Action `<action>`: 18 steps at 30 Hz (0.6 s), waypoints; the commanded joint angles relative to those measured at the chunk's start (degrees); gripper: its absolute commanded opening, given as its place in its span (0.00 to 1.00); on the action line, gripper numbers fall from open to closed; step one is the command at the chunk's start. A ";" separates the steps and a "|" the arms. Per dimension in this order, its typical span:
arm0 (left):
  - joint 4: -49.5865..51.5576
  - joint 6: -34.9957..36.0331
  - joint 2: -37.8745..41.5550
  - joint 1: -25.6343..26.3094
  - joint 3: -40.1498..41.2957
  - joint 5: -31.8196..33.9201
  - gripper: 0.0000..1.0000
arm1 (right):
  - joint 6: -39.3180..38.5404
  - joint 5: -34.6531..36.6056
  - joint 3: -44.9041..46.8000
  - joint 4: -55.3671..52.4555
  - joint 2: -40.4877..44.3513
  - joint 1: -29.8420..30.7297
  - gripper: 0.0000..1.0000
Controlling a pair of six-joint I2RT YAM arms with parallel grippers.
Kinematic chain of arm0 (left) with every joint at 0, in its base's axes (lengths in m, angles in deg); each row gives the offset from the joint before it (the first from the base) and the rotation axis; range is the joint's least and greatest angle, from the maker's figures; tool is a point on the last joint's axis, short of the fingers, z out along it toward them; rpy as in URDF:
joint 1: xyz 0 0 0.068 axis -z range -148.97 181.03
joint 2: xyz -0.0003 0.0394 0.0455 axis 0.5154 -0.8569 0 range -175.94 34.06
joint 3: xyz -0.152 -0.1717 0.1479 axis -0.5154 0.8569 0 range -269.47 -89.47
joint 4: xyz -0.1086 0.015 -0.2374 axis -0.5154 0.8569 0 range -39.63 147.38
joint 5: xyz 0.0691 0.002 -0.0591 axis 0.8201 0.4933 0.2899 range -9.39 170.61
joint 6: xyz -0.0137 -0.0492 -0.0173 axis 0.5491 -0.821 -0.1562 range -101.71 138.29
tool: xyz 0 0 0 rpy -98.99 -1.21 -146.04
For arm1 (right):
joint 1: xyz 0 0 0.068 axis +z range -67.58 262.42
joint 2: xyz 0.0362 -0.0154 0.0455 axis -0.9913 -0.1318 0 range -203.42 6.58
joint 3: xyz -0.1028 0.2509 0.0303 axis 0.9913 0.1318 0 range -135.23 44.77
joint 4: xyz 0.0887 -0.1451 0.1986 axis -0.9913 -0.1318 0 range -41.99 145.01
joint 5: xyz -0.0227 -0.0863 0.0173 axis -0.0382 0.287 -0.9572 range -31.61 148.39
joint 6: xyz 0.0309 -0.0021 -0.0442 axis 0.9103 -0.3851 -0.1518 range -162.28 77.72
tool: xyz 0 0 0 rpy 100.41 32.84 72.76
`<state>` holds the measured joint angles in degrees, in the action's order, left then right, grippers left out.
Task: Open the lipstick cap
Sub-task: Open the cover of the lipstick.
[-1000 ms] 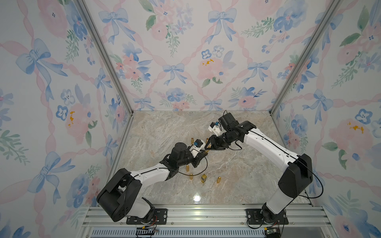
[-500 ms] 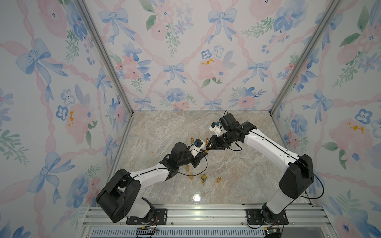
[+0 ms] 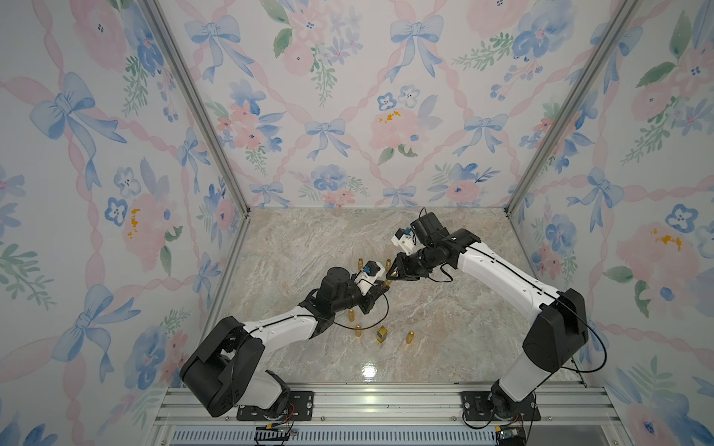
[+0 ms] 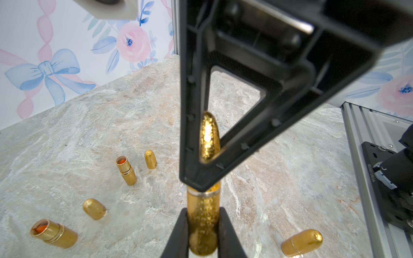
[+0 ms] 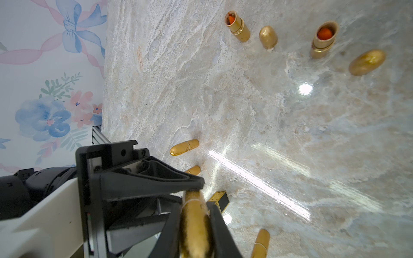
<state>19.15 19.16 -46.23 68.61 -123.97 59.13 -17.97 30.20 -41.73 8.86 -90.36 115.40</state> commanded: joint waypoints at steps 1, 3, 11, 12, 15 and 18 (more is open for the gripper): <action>-0.72 -0.92 1.19 0.34 0.70 0.49 0.00 | 0.05 1.77 1.09 0.19 1.48 -1.40 0.20; -0.64 -0.86 1.19 0.33 0.99 0.94 0.00 | 0.15 1.80 0.98 0.10 1.85 -1.64 0.19; 0.81 -0.16 0.49 0.37 1.21 2.73 0.00 | 1.82 0.94 1.06 0.24 4.63 -3.41 0.19; 1.24 0.05 0.43 0.32 1.19 3.08 0.00 | 2.03 0.86 1.07 0.18 5.03 -3.60 0.19; 1.99 0.45 0.27 0.22 1.15 3.52 0.00 | 2.71 0.55 1.31 0.27 5.95 -4.52 0.19; 3.15 1.04 0.14 0.23 0.78 4.15 0.00 | 3.54 -0.34 1.75 0.56 6.79 -5.58 0.19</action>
<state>15.81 19.66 -46.23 69.48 -124.19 60.14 -15.65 27.73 -40.13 9.63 -86.97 112.97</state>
